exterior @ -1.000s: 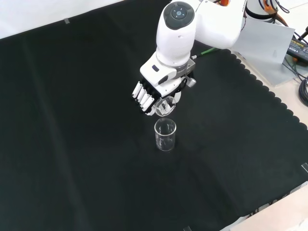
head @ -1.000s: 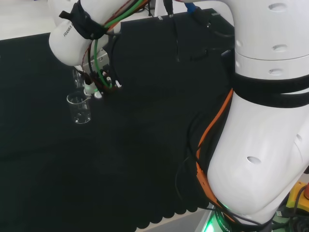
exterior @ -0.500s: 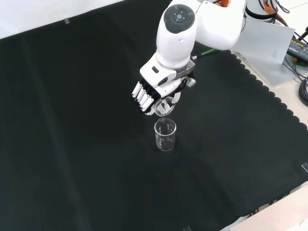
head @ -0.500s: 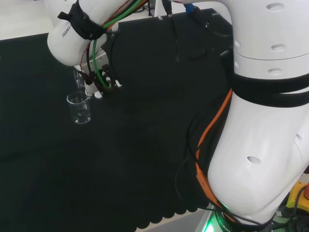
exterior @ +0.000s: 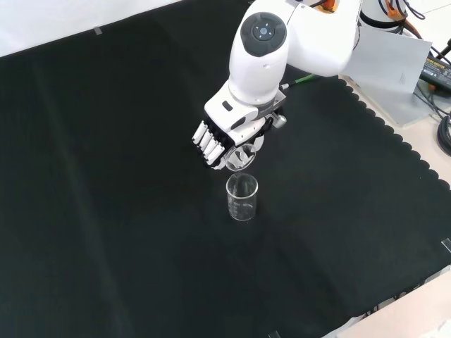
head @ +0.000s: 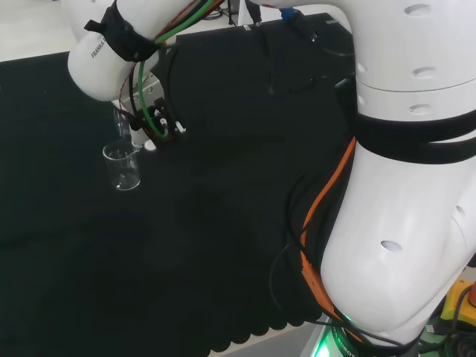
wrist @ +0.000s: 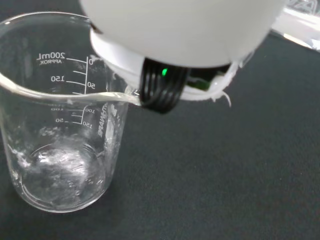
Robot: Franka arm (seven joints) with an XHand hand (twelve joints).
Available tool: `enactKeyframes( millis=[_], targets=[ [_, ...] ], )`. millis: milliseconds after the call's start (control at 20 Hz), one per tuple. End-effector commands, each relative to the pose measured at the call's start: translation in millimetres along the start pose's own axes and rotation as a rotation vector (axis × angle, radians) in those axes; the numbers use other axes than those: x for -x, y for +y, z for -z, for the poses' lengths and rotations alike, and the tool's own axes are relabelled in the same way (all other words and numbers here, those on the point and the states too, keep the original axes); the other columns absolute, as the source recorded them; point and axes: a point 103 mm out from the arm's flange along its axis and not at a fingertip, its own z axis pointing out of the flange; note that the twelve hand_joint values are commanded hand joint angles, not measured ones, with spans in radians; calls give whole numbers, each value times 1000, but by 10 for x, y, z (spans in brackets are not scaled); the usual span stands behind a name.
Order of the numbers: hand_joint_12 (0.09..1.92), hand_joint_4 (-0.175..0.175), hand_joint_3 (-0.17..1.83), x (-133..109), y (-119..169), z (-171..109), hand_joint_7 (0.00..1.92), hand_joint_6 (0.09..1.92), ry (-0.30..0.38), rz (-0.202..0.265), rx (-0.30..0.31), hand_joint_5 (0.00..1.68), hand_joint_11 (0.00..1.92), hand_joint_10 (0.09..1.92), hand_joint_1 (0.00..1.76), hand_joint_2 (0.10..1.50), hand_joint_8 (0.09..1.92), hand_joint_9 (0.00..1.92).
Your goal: Pour the water from the handheld beaker into the one on the table.
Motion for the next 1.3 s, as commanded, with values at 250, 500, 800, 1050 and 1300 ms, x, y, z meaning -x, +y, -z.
enactKeyframes(
  millis=[250, 500, 800, 1050, 1300],
  targets=[
    [1064, -175, 1187, -13, -17, -23, 1103, 1562, -20, 4, -19, 917, 919, 1131, 1424, 489, 1252, 1218],
    [1062, -175, 1187, -30, -10, -34, 1103, 1562, -39, 11, -24, 918, 919, 1131, 1424, 489, 1251, 1218],
    [1061, -175, 1187, -36, -7, -43, 1103, 1563, -47, 13, -31, 917, 919, 1131, 1424, 489, 1251, 1218],
    [1061, -175, 1187, -51, -25, -43, 1103, 1563, -61, 13, -35, 916, 919, 1131, 1424, 489, 1251, 1218],
    [1060, -175, 1187, -77, -20, -21, 1103, 1564, -87, 11, -46, 916, 919, 1132, 1424, 489, 1252, 1217]
  ],
)
